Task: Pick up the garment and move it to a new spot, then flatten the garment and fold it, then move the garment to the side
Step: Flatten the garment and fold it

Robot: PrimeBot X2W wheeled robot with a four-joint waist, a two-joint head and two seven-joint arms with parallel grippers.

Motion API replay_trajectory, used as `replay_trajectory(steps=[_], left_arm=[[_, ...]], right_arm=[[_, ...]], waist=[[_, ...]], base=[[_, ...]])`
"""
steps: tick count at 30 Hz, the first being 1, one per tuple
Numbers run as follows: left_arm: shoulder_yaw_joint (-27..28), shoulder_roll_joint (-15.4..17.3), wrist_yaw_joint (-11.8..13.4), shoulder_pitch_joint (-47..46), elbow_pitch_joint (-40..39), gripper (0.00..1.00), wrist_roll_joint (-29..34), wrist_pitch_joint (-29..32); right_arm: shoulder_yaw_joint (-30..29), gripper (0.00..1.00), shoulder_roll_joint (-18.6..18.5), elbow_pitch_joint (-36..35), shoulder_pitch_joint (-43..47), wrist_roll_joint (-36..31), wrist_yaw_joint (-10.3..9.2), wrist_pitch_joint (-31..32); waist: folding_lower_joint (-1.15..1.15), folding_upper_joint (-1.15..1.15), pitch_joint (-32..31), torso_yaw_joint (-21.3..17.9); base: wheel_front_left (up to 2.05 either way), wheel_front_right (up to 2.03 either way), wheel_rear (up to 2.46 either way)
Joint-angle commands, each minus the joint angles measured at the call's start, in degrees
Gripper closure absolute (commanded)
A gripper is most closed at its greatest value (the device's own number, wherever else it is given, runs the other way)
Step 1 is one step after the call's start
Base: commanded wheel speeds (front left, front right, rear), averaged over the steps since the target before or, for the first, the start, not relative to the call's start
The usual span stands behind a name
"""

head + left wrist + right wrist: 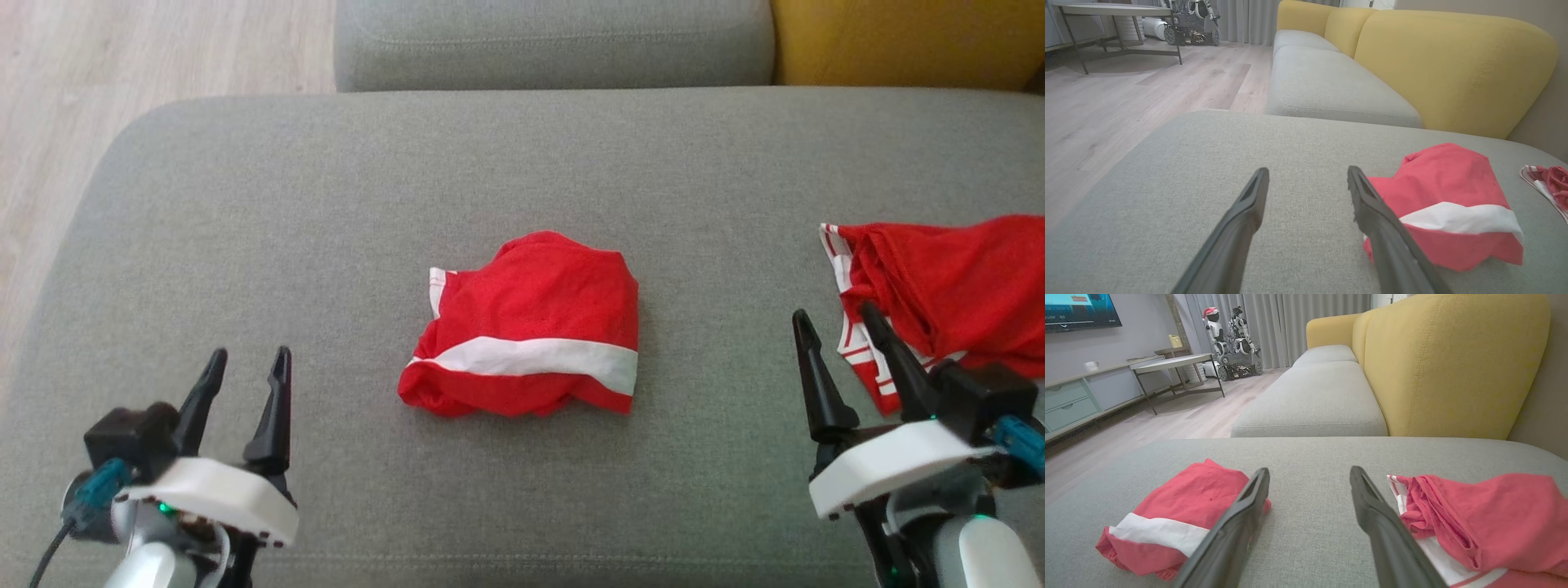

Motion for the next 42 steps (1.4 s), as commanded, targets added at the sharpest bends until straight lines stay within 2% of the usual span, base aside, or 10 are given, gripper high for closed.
replay_trajectory(steps=[1, 13, 16, 22, 31, 36, 42], left_arm=[[2.64, 1.83, 0.40, -2.12, -2.37, 0.00, 0.00, 0.13], [2.07, 2.10, 1.27, -1.24, -4.18, 0.00, -0.33, 1.54], [1.88, 1.94, 0.61, -2.12, -4.13, 0.00, -0.97, 1.85], [0.35, 1.01, -3.86, -9.96, 1.55, 0.00, -2.92, 3.73], [-4.34, -3.23, -12.90, -21.76, 19.23, 0.00, -7.10, 8.35], [-7.98, -5.24, -15.10, -24.50, 27.10, 0.00, -8.81, 10.38], [-10.85, -5.70, -15.64, -25.26, 32.19, 0.00, -10.29, 12.69]], right_arm=[[1.01, 0.00, -0.22, -2.43, -1.36, -0.48, -0.04, 0.20], [0.91, 0.00, -0.22, -2.90, -1.04, 0.11, -0.04, 0.49], [0.83, 0.00, -0.22, -3.02, -1.19, 0.19, -0.04, 0.48], [1.42, 0.00, -0.22, -3.39, -2.58, 0.06, -0.04, 0.63], [3.20, 0.00, -0.22, -2.95, -4.83, 0.36, -0.04, 0.53], [3.34, 0.00, -0.22, -2.24, -5.21, 0.68, -0.04, 0.02], [3.14, 0.00, -0.22, -1.66, -5.38, 1.27, -0.04, -0.56]], waist=[[0.00, 0.00, -0.17, -0.01], [0.00, 0.00, -0.06, 0.24], [0.00, 0.00, 0.50, 0.39], [0.00, 0.00, 2.82, 0.30], [0.00, 0.00, 7.79, -2.47], [0.00, 0.00, 9.08, -3.84], [0.00, 0.00, 9.48, -4.45]], base=[[0.00, 0.00, 0.00], [0.00, 0.00, 0.00], [0.00, 0.00, 0.00], [0.00, 0.00, 0.00], [0.00, 0.00, 0.00], [0.00, 0.00, 0.00], [0.00, 0.00, 0.00]])
